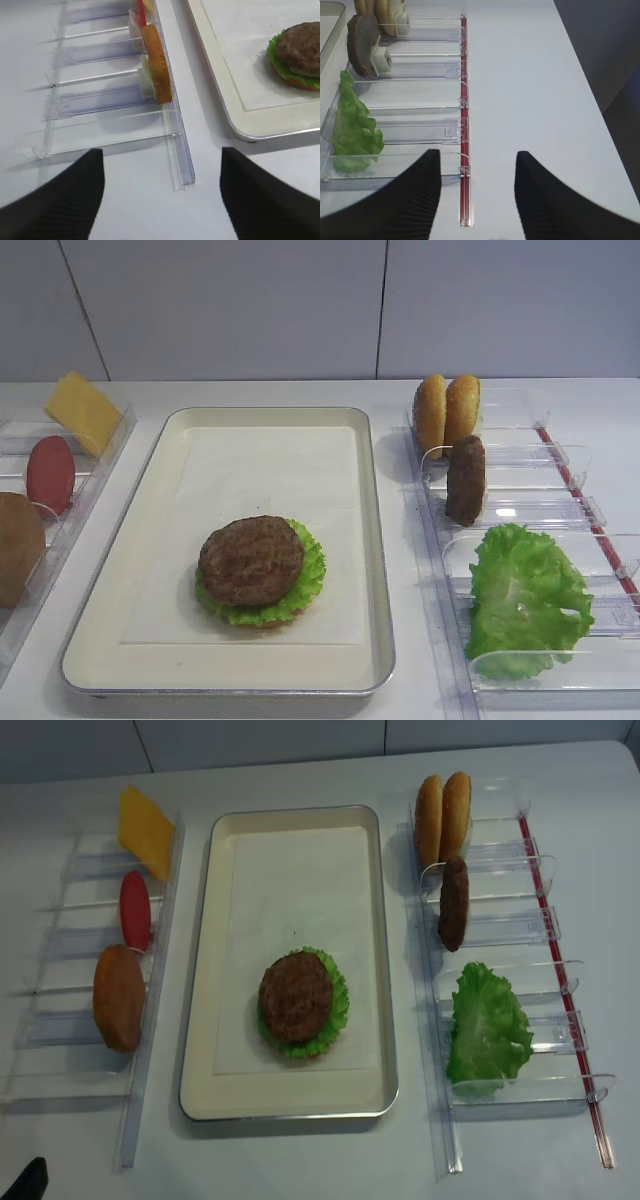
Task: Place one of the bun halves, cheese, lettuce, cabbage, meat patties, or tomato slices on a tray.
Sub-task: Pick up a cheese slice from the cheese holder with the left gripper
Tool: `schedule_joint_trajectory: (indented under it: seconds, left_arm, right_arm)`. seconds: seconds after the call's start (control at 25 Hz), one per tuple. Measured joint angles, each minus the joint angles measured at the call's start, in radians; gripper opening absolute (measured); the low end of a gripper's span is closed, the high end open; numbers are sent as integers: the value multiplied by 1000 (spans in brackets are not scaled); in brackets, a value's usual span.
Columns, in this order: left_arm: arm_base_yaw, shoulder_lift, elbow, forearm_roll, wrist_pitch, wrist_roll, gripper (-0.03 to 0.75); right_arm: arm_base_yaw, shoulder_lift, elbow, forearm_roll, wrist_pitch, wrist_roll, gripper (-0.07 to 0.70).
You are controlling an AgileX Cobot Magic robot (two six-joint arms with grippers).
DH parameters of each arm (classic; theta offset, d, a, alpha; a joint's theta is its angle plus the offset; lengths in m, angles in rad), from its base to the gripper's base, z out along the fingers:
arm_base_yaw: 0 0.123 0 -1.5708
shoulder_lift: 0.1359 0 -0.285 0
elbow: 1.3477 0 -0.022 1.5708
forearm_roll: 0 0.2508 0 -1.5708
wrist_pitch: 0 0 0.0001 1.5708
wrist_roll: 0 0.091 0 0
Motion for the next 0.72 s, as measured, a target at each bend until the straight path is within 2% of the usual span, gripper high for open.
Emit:
schedule_joint_trajectory:
  seconds: [0.24, 0.4, 0.72]
  left_arm:
    - [0, 0, 0, 0, 0, 0, 453]
    - [0, 20, -38, 0, 48, 0, 452]
    - [0, 429, -240, 2, 60, -24, 445]
  right_arm:
    - [0, 0, 0, 0, 0, 0, 345]
    - [0, 0, 0, 0, 0, 0, 345]
    - [0, 0, 0, 0, 0, 0, 345]
